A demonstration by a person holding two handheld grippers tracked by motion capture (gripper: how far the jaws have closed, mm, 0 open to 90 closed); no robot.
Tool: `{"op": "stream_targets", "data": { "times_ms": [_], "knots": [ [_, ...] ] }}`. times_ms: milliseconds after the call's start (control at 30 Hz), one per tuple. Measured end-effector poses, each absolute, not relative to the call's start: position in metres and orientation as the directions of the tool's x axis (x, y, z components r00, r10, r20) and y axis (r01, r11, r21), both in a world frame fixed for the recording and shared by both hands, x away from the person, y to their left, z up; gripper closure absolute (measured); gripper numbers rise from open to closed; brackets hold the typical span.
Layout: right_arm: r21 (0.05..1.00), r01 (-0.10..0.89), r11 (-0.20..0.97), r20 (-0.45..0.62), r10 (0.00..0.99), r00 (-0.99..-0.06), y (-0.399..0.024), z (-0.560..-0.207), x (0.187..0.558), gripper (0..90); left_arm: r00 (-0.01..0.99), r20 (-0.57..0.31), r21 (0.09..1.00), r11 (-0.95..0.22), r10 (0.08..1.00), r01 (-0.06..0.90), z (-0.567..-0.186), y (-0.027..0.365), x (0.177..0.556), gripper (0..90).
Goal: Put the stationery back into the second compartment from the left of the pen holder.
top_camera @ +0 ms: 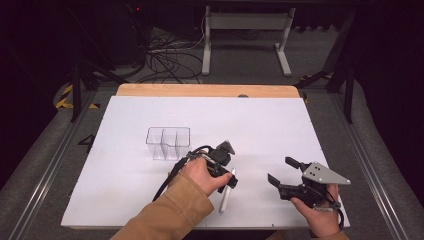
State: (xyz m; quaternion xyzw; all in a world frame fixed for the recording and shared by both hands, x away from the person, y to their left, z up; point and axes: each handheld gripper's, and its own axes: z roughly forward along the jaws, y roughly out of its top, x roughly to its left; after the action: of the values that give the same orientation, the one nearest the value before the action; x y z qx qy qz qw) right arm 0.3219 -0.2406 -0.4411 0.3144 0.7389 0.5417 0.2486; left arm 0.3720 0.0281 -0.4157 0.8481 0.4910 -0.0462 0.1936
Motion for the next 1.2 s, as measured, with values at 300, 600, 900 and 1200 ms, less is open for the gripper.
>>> {"op": "stream_targets", "data": {
  "times_ms": [300, 600, 900, 1200],
  "knots": [
    [0.957, 0.198, 0.213, -0.023, 0.734, -0.679, -0.241, -0.441, 0.322, 16.3, 0.506, -0.296, 0.281, -0.432, 0.810, 0.857, -0.421, 0.023, 0.376, 51.7],
    [0.956, 0.198, 0.216, -0.023, 0.730, -0.683, -0.241, -0.442, 0.322, 16.3, 0.492, -0.278, 0.254, -0.430, 0.825, 0.866, -0.430, 0.017, 0.380, 62.1],
    [0.955, 0.200, 0.219, -0.023, 0.727, -0.687, -0.240, -0.443, 0.323, 16.1, 0.475, -0.260, 0.227, -0.425, 0.841, 0.876, -0.437, 0.012, 0.385, 66.8],
    [0.953, 0.206, 0.224, -0.020, 0.721, -0.693, -0.239, -0.444, 0.323, 16.0, 0.464, -0.243, 0.203, -0.423, 0.852, 0.883, -0.442, 0.009, 0.387, 71.1]
  ]
}}
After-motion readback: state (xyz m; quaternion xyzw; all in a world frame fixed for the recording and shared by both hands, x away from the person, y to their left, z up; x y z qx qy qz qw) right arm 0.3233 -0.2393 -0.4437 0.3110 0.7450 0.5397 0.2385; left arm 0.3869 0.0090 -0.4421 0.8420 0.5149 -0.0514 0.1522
